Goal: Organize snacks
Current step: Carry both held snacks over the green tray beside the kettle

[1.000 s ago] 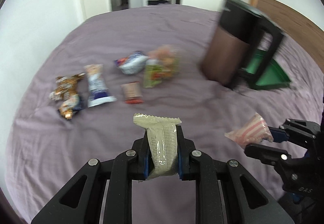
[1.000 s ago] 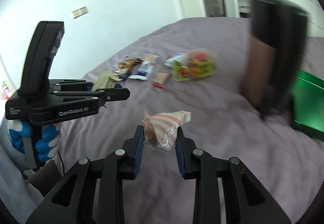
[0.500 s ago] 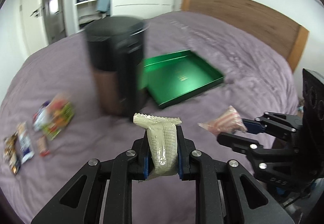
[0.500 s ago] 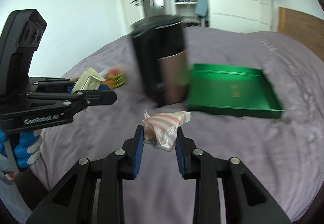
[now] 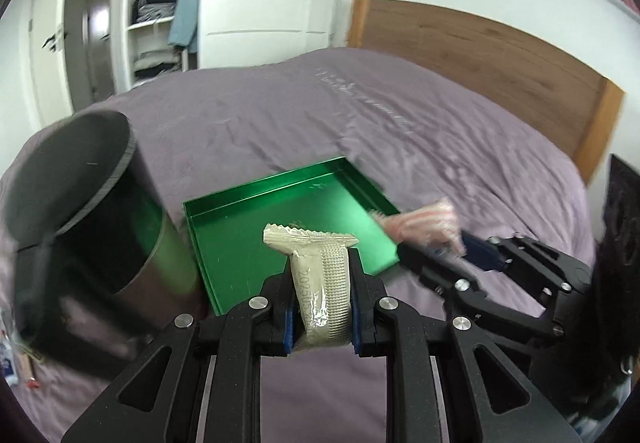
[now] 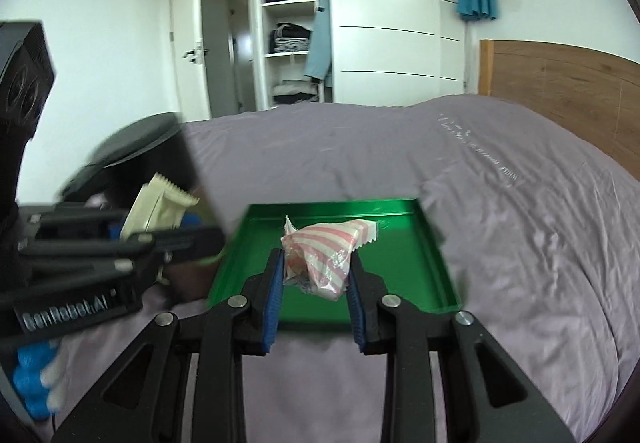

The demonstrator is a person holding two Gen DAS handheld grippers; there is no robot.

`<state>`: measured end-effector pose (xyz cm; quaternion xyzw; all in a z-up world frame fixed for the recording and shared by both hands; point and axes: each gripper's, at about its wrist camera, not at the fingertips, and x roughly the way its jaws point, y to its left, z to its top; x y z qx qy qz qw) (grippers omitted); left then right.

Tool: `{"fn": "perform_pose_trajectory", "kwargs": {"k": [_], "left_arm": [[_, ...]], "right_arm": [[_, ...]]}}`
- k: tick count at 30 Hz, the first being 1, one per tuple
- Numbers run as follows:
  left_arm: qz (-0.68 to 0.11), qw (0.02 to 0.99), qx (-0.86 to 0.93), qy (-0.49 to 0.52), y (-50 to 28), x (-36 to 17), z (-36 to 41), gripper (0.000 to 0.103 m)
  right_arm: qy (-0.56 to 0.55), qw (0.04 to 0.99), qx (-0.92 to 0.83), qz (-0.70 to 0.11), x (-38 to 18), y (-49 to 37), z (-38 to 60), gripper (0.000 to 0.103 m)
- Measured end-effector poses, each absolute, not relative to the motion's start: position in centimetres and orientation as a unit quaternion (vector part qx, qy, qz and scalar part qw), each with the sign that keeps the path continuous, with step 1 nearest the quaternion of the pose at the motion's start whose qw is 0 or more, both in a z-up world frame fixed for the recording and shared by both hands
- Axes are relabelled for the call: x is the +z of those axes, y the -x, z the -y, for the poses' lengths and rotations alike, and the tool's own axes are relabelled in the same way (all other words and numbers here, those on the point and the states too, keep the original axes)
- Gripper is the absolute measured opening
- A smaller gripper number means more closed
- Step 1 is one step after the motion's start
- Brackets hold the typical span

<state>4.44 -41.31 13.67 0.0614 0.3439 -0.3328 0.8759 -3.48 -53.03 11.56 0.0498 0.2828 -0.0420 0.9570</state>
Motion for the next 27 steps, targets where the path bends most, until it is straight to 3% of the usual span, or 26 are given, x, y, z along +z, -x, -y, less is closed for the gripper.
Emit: {"fn": "perform_pose_trajectory", "kwargs": {"k": [10, 27], "left_arm": [[-0.399, 0.886, -0.228, -0.066, -11.6, 3.3, 44.4, 0.017], [-0.397, 0.890, -0.214, -0.075, -11.8, -1.5, 45.1, 0.017]], "right_arm": [[-0.060, 0.938, -0.094, -0.328, 2.1, -2.4, 58.6, 0.038], [-0.059, 0.927, -0.118, -0.351, -3.0, -3.6, 59.6, 0.038]]}}
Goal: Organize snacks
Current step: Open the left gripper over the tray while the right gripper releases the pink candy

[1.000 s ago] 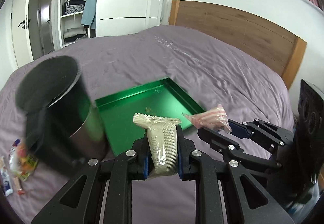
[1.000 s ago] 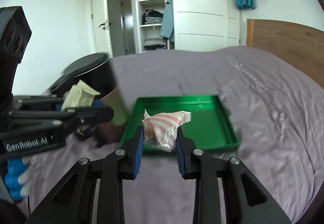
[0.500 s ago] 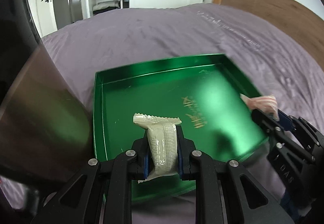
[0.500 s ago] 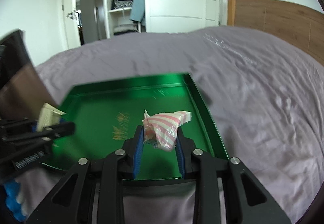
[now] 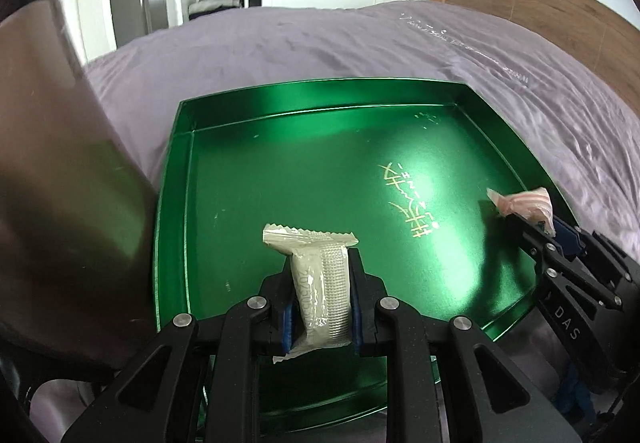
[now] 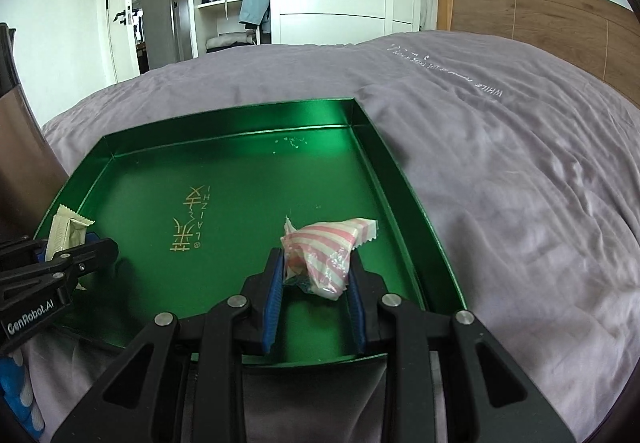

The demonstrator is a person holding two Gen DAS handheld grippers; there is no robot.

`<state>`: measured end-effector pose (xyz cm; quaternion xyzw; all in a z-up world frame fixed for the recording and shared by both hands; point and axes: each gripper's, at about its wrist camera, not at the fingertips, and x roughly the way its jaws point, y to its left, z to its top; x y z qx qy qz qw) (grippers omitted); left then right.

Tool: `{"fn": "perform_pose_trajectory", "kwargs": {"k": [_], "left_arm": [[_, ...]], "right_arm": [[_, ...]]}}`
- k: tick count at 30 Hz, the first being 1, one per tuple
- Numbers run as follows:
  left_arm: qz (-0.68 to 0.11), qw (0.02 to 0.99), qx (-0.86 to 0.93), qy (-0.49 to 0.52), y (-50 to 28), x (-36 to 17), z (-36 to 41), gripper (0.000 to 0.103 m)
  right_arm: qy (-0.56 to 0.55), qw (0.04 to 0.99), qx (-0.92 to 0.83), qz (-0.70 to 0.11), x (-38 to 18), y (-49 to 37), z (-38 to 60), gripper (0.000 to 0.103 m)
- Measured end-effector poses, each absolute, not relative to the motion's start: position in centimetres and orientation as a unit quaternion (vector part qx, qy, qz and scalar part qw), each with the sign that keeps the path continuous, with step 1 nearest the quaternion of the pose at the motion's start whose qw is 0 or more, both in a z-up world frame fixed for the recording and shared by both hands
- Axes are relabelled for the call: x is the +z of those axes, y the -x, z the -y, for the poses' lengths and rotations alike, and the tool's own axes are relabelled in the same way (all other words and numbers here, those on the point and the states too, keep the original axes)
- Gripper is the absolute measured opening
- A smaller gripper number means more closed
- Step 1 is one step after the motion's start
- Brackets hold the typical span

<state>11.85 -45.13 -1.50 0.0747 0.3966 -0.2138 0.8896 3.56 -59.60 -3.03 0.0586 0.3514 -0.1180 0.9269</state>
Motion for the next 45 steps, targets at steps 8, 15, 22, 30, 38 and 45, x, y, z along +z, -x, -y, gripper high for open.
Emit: {"fn": "perform_pose_trajectory", "kwargs": {"k": [8, 15, 22, 30, 38, 45], "left_arm": [[-0.385, 0.894, -0.213, -0.084, -12.0, -1.8, 45.8, 0.019], [-0.379, 0.893, -0.229, -0.087, -11.4, -1.9, 45.8, 0.036], [-0.377, 0.894, -0.229, -0.078, -11.5, -1.8, 45.7, 0.054], [-0.354, 0.904, -0.227, -0.081, -10.8, -1.4, 45.5, 0.056], [-0.341, 0.910, -0.220, -0.088, -10.4, -1.2, 45.5, 0.056], [-0.329, 0.914, -0.223, -0.083, -9.9, -1.0, 45.1, 0.056]], "right_arm": [[-0.055, 0.928, -0.117, -0.348, -3.3, -3.4, 59.4, 0.038], [-0.049, 0.931, -0.121, -0.340, -3.2, -3.1, 59.0, 0.045], [-0.052, 0.941, -0.123, -0.311, -2.6, -2.2, 59.0, 0.089], [-0.032, 0.948, -0.129, -0.291, -1.9, -1.9, 58.2, 0.103], [-0.028, 0.949, -0.136, -0.283, -1.8, -1.5, 57.9, 0.103], [-0.019, 0.954, -0.143, -0.264, -1.4, -0.9, 57.5, 0.103]]}}
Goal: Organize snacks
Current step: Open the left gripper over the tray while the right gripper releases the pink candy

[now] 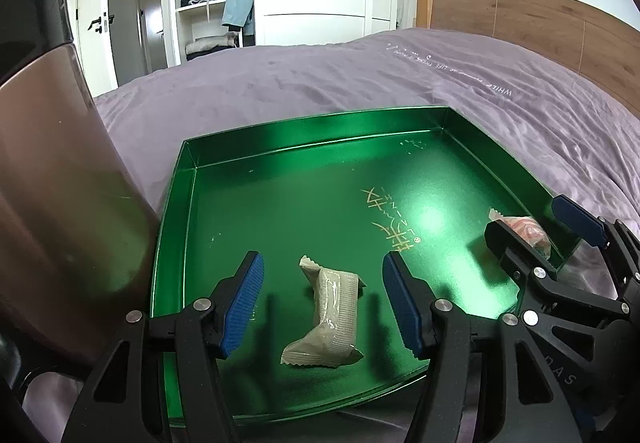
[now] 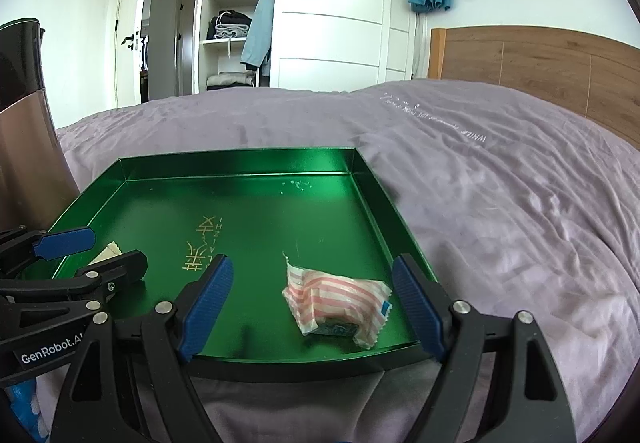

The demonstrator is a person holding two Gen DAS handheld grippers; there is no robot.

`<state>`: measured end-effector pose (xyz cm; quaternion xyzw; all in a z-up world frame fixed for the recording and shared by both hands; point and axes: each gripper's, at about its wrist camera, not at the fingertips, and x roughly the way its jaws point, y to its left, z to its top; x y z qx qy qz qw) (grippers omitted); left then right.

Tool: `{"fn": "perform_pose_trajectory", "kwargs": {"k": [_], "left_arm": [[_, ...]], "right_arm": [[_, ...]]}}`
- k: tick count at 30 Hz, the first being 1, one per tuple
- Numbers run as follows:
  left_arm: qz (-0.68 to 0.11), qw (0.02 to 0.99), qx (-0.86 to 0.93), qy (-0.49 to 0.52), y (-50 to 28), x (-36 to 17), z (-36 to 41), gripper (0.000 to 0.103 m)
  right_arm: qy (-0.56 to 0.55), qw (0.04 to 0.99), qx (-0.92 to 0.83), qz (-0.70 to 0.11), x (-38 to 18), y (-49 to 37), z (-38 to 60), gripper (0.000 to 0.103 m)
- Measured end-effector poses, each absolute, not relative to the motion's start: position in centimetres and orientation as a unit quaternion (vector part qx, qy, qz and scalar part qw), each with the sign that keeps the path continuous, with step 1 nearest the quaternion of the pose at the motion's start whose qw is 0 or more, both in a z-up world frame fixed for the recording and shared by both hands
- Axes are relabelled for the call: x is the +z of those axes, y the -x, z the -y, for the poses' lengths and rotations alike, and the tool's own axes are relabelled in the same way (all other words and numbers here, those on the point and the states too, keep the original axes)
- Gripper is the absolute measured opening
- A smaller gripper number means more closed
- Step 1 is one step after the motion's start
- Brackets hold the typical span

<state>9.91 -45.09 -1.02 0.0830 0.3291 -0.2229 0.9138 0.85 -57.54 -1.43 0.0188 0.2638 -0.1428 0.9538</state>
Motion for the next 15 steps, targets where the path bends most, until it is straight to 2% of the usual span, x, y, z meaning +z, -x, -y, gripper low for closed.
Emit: {"fn": "perform_pose_trajectory", "kwargs": {"k": [8, 15], "left_arm": [[-0.295, 0.926, -0.224, -0.074, -8.9, 0.0, 44.5, 0.056], [-0.250, 0.944, -0.197, -0.088, -7.3, 1.0, 44.2, 0.066]], "right_arm": [[-0.026, 0.960, -0.147, -0.239, -1.0, 0.0, 57.9, 0.103], [-0.031, 0.963, -0.160, -0.216, -0.5, 0.8, 58.1, 0.103]]}}
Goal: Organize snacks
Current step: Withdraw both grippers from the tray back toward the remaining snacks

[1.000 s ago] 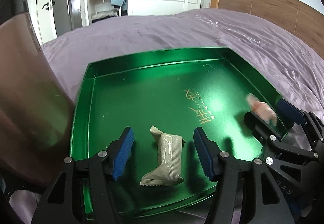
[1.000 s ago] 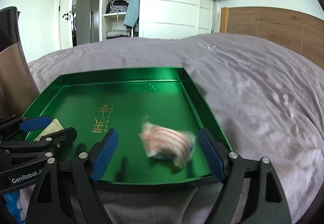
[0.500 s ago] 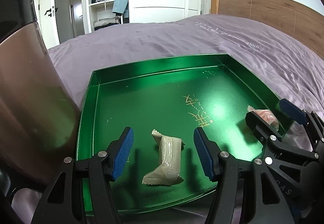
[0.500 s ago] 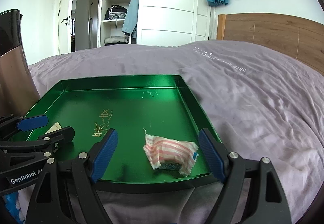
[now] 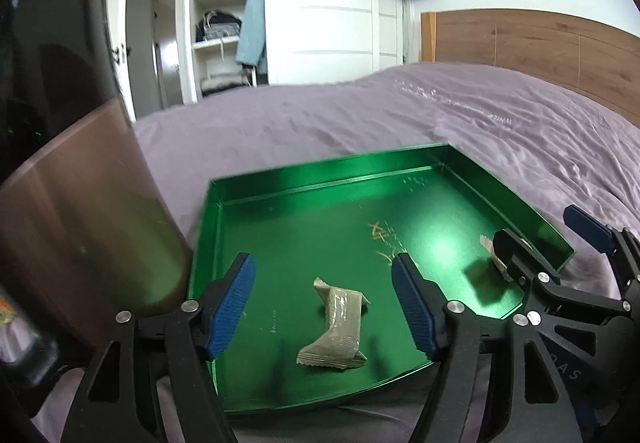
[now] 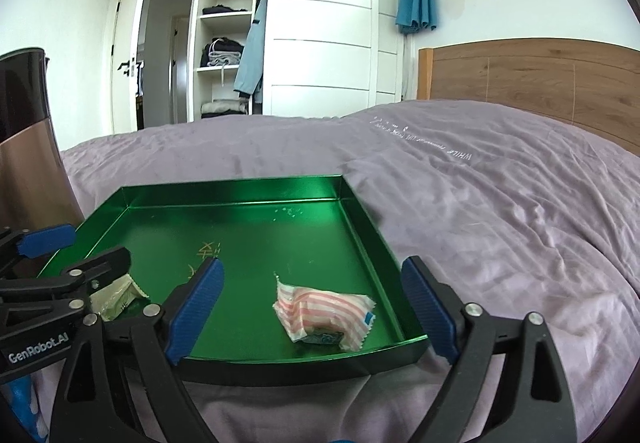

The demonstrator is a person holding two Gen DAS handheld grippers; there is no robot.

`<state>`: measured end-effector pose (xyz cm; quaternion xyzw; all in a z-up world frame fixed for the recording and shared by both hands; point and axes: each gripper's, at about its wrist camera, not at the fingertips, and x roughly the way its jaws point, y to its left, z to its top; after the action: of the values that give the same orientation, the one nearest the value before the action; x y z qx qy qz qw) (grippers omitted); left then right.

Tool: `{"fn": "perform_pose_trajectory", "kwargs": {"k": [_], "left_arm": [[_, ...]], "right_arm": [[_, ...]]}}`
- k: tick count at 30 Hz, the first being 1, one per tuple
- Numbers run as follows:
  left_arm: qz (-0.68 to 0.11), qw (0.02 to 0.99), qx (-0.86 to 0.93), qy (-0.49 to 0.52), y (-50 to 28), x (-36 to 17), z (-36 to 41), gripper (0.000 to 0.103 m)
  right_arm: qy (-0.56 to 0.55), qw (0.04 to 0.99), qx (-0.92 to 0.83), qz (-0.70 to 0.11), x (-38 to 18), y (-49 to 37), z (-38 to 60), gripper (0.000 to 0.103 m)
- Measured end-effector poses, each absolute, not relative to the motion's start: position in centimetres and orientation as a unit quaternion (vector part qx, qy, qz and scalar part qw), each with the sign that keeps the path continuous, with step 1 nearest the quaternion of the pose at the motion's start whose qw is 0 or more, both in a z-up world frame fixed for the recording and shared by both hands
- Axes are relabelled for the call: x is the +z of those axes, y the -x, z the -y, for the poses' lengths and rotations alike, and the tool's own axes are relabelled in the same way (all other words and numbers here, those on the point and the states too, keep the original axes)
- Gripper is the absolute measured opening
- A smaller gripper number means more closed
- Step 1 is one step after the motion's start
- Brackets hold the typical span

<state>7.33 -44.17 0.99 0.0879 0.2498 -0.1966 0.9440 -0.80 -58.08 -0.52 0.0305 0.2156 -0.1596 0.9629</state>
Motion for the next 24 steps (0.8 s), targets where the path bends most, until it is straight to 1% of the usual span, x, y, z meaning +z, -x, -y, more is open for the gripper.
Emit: {"fn": "perform_pose_trajectory", "kwargs": {"k": [2, 3, 4, 15, 20, 24], "left_arm": [[-0.229, 0.950, -0.190, -0.094, -6.6, 1.2, 44.1, 0.071], [-0.218, 0.953, -0.187, -0.096, -6.1, 1.3, 44.1, 0.077], [-0.209, 0.955, -0.186, -0.097, -5.8, 1.4, 44.0, 0.079], [-0.204, 0.954, -0.202, -0.085, -5.0, 1.3, 43.1, 0.079], [-0.201, 0.954, -0.202, -0.086, -4.7, 1.4, 43.1, 0.079], [-0.183, 0.958, -0.200, -0.095, -3.8, 1.9, 43.3, 0.079]], "right_arm": [[-0.032, 0.963, -0.161, -0.215, -0.5, 0.8, 58.2, 0.103], [-0.033, 0.963, -0.161, -0.215, -0.5, 0.8, 58.2, 0.103], [-0.032, 0.963, -0.161, -0.215, -0.5, 0.8, 58.1, 0.103], [-0.029, 0.964, -0.168, -0.202, -0.1, 1.4, 57.9, 0.103], [-0.008, 0.959, -0.190, -0.210, 0.0, 1.2, 57.3, 0.103], [0.009, 0.953, -0.205, -0.223, -0.1, 1.0, 57.0, 0.103]]}}
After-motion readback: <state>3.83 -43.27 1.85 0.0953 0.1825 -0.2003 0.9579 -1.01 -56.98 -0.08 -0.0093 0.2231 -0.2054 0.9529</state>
